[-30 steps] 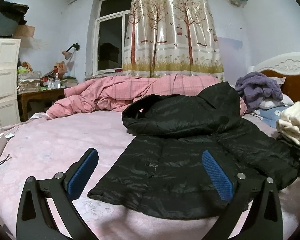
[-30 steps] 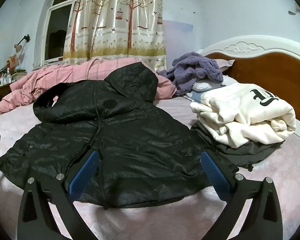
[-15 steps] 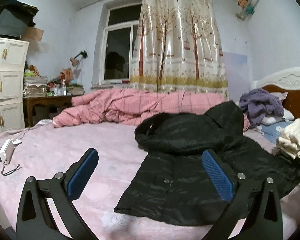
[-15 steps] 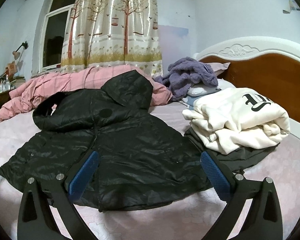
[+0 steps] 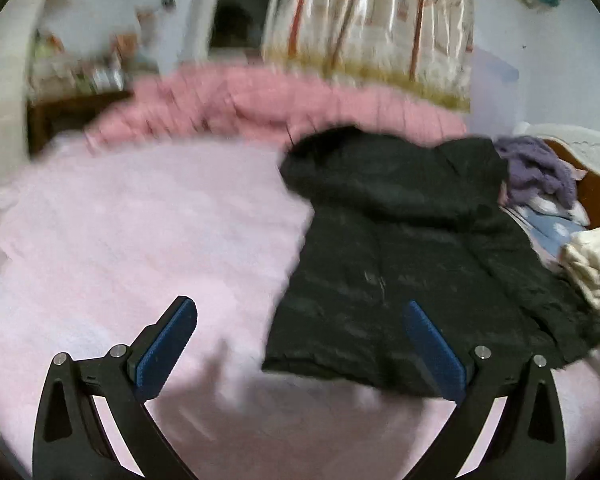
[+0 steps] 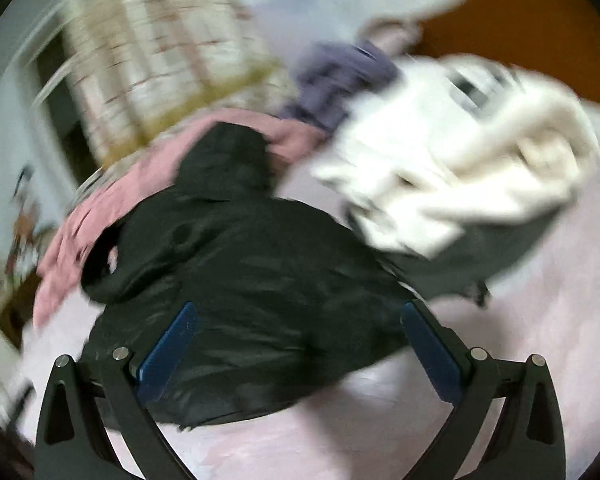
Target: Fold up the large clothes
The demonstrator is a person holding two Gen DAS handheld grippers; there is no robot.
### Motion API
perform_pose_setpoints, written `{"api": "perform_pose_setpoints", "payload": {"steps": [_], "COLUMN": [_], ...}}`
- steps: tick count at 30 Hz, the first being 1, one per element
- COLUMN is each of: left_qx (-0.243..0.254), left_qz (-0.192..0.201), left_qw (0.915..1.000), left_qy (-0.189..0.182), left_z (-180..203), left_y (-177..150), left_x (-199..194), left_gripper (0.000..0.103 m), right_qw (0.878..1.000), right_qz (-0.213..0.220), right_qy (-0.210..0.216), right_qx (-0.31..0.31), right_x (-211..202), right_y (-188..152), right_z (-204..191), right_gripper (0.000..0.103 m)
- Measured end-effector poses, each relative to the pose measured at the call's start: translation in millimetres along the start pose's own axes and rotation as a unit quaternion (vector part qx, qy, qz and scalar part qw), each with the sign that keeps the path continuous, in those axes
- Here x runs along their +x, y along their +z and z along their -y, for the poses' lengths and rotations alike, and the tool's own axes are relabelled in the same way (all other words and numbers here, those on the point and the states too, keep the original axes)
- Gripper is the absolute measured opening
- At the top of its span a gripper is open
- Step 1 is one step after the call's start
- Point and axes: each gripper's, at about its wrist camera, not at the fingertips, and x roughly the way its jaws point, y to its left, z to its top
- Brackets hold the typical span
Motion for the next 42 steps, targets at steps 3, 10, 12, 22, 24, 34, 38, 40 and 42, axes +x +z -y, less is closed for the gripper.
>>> {"api": "perform_pose_setpoints", "payload": {"steps": [3,10,12,22,24,34,38,40,42], "left_qx": [-0.049,0.014,0.028,0.052,0.072,0.040,0.054,0.089,0.099], "left_qz": [-0.052,-0.105,-0.101,0.062,0.076,0.068,0.092,0.086,0.069], "left_qw": [0.9973,0.9941,0.9940,0.9901,0.9892,0.9933,0.9898,0.9899,0.9913], "left_qy": [-0.015,-0.024,-0.030,-0.115,-0.102,-0.085,-0.095,-0.070,-0.054], "left_z": [-11.2,20.9,30.0,38.9,41.9,18.9,31.0,53.9,70.1], "left_y": [-10.0,-16.2,-18.1,-16.6,-22.7,-50.1,-13.5,22.0,56.9], "left_x": [26.0,45.9,43.5,-82.5,-107.4,-159.6,-173.9,-155.1,-110.3], "left_gripper": [0.099,0.074,0.040,0.006,0.006,0.006,0.006,0.006,0.008], "right_qw": [0.999,0.992,0.995,0.997,0.995,0.984,0.981,0.976,0.974], "right_qz": [-0.028,-0.097,-0.092,-0.034,-0.019,0.028,0.037,0.042,0.036], "right_qy": [-0.013,-0.028,-0.029,0.070,0.074,0.024,0.050,0.042,0.022], "right_qx": [0.044,0.071,0.028,-0.022,-0.059,-0.171,-0.186,-0.209,-0.224], "right_x": [13.6,77.9,82.2,5.9,-24.7,-109.4,-138.5,-140.8,-119.4], "right_y": [3.8,-8.4,-10.6,-31.2,-43.1,-91.8,-71.3,-53.2,-19.6], "right_z": [25.2,33.1,16.0,-23.9,-33.0,-59.4,-80.2,-97.9,-123.0], "right_gripper": [0.102,0.099,0.090,0.003,0.003,0.003,0.003,0.003,0.003]}}
